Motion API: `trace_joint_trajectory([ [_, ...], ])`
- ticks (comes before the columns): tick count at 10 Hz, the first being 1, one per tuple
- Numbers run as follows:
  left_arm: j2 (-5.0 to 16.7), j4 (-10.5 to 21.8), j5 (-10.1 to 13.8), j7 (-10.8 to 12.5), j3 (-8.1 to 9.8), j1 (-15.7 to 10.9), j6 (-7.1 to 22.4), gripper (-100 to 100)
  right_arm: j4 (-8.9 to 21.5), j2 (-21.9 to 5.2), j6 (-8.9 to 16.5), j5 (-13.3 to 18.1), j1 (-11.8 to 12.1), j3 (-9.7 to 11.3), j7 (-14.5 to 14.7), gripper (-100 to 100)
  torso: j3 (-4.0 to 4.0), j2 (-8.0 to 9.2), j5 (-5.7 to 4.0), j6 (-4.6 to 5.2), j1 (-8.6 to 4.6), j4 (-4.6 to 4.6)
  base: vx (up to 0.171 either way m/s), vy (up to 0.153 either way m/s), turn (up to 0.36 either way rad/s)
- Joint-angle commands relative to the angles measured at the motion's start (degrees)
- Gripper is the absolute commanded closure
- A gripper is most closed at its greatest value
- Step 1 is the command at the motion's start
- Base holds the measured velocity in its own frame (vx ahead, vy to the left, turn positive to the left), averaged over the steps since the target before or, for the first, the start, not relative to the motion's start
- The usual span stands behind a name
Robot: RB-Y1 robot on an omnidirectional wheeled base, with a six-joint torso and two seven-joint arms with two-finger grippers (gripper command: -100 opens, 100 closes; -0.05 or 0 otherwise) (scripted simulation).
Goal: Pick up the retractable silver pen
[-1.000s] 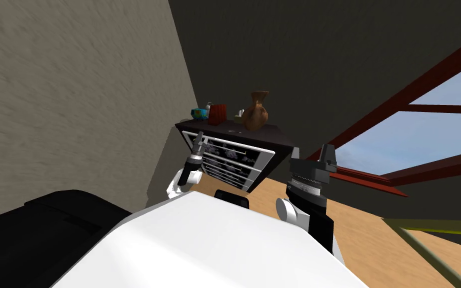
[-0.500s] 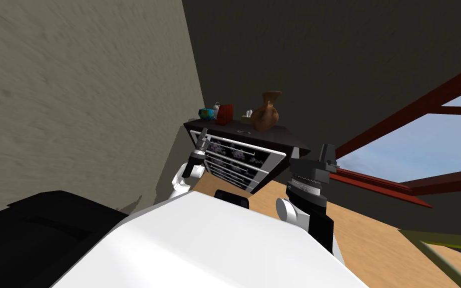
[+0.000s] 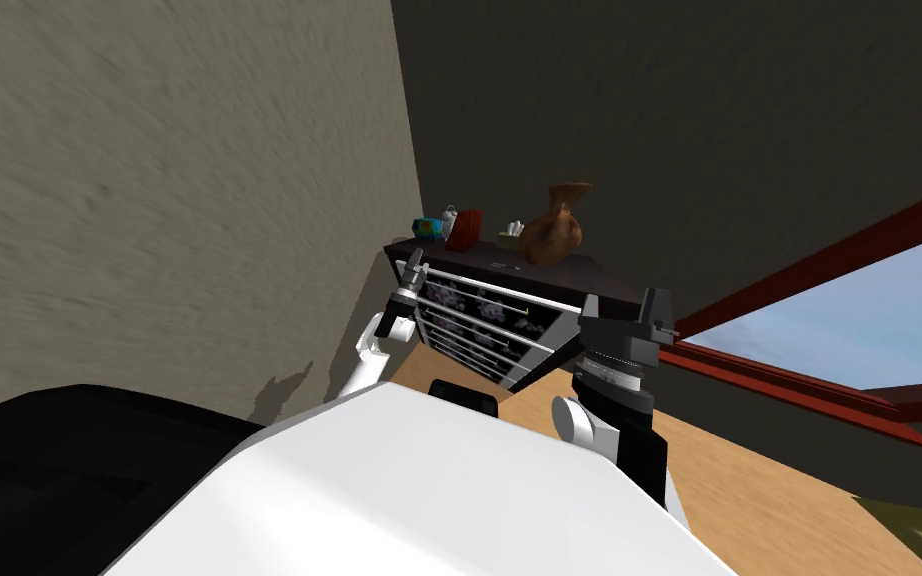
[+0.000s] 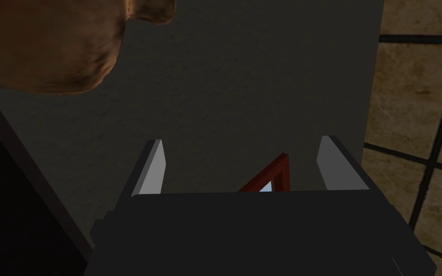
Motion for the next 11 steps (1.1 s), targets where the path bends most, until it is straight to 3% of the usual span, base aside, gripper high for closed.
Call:
trace_joint_trajectory([
  [1,0.07,1.22,0.10,0.09,-0.07,-2.86,1.65,-100,0.00,0.00,0.00,0.00,0.00,0.00,0.00,0,0.00,0.00,0.00,0.00,0.00,0.00,0.004,0.102,0.066],
  [2,0.07,1.22,0.10,0.09,-0.07,-3.36,1.65,-100,0.00,0.00,0.00,0.00,0.00,0.00,0.00,0,0.00,0.02,-0.01,0.02,-0.08,0.00,-0.012,0.045,-0.007],
  [3,0.36,3.09,0.40,0.32,-0.10,-5.62,4.48,-100,0.00,0.01,0.00,0.00,-0.01,0.01,0.00,0,0.04,0.07,-0.05,0.03,-0.28,0.01,-0.022,0.082,0.129],
  [4,0.36,3.09,0.40,0.32,-0.10,-7.30,4.82,-100,0.00,0.00,0.00,0.00,0.00,0.00,0.00,0,0.05,0.10,-0.04,0.01,-0.19,0.02,-0.021,0.085,0.060],
  [5,0.57,5.12,0.73,0.56,-0.10,-9.05,7.01,-100,0.00,0.00,0.00,0.00,-0.01,0.01,0.00,0,0.06,0.12,-0.03,0.02,-0.18,0.02,-0.024,0.121,0.115],
  [7,0.57,5.12,0.73,0.56,-0.10,-11.94,8.18,-100,0.00,0.00,0.00,0.00,-0.01,0.00,0.00,0,0.05,0.09,-0.01,0.02,-0.08,0.02,0.000,0.075,0.022],
  [8,0.70,7.30,1.06,0.79,-0.07,-14.02,10.93,-100,0.00,0.01,0.00,0.00,-0.01,0.01,0.00,0,0.03,0.05,-0.05,0.03,-0.29,0.01,0.004,0.077,0.116],
  [10,0.70,7.30,1.06,0.79,-0.07,-16.47,11.74,-100,0.00,0.00,0.00,0.00,-0.01,0.01,0.00,0,0.02,0.05,-0.04,0.03,-0.21,0.00,0.001,0.058,0.022],
  [11,0.78,9.64,1.41,1.03,0.00,-18.36,14.10,-100,0.00,0.01,0.00,0.00,-0.01,0.01,0.00,0,0.03,0.07,-0.06,0.03,-0.35,0.01,-0.006,0.061,0.083],
])
